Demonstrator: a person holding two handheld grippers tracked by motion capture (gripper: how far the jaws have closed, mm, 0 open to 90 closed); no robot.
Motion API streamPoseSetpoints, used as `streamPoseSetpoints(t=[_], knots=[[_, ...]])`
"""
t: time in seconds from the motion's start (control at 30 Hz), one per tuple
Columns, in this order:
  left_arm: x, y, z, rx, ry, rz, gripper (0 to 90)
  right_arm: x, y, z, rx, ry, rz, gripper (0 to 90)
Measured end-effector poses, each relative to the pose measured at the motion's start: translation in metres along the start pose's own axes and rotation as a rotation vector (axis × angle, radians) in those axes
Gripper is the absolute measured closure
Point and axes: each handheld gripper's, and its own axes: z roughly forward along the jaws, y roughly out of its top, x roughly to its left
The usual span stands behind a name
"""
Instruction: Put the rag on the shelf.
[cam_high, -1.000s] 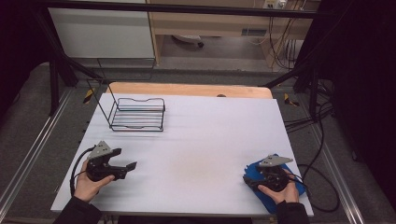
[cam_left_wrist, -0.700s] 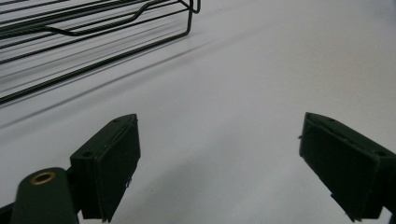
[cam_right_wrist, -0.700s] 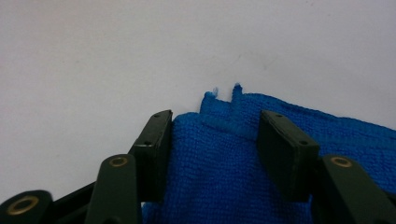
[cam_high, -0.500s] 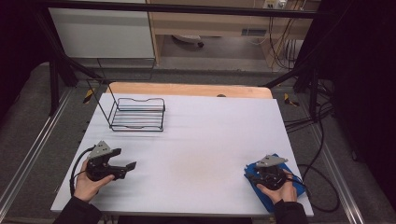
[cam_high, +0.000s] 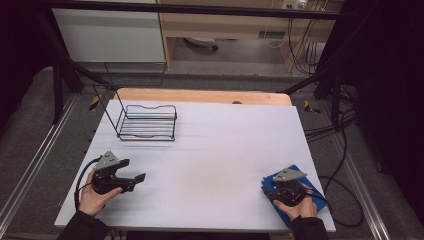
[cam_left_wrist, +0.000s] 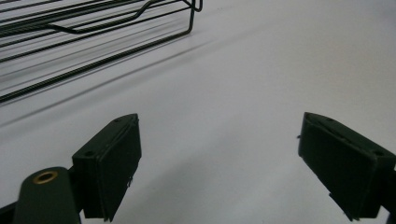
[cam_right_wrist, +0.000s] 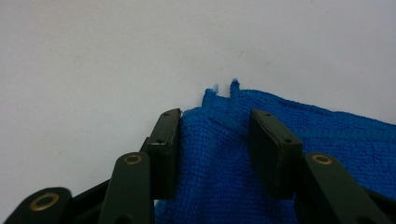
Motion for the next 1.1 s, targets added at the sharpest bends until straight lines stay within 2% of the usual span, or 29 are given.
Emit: streamPoseSetpoints(t=[0.27, 0.43, 0.53, 0.63, 0.77, 0.9, 1.1], knots=[[0.000, 0.000, 0.000, -0.001, 0.000, -0.002, 13.8, 0.003, -0.001, 0.001, -0.008, -0.008, 0.004, 55.0], [0.000, 0.000, 0.000, -0.001, -0.002, -0.002, 14.1, 0.003, 0.000, 0.002, -0.001, -0.010, 0.009, 57.8], [0.000, 0.000, 0.000, 0.001, -0.003, 0.003, 14.3, 0.003, 0.001, 0.001, 0.008, -0.010, 0.016, 68.2], [0.000, 0.000, 0.000, -0.001, -0.002, -0.002, 14.4, 0.001, 0.001, 0.001, 0.014, -0.038, 0.004, 79.6], [0.001, 0.000, 0.000, 0.000, 0.001, -0.003, 14.7, -0.003, 0.003, 0.000, 0.017, -0.025, 0.031, 82.8], [0.001, 0.000, 0.000, -0.002, 0.002, -0.005, 14.8, -0.008, 0.001, -0.002, -0.017, 0.002, 0.077, 83.8], [0.002, 0.000, 0.000, -0.001, 0.006, -0.007, 15.0, -0.010, 0.009, -0.008, -0.096, 0.028, 0.088, 83.8]])
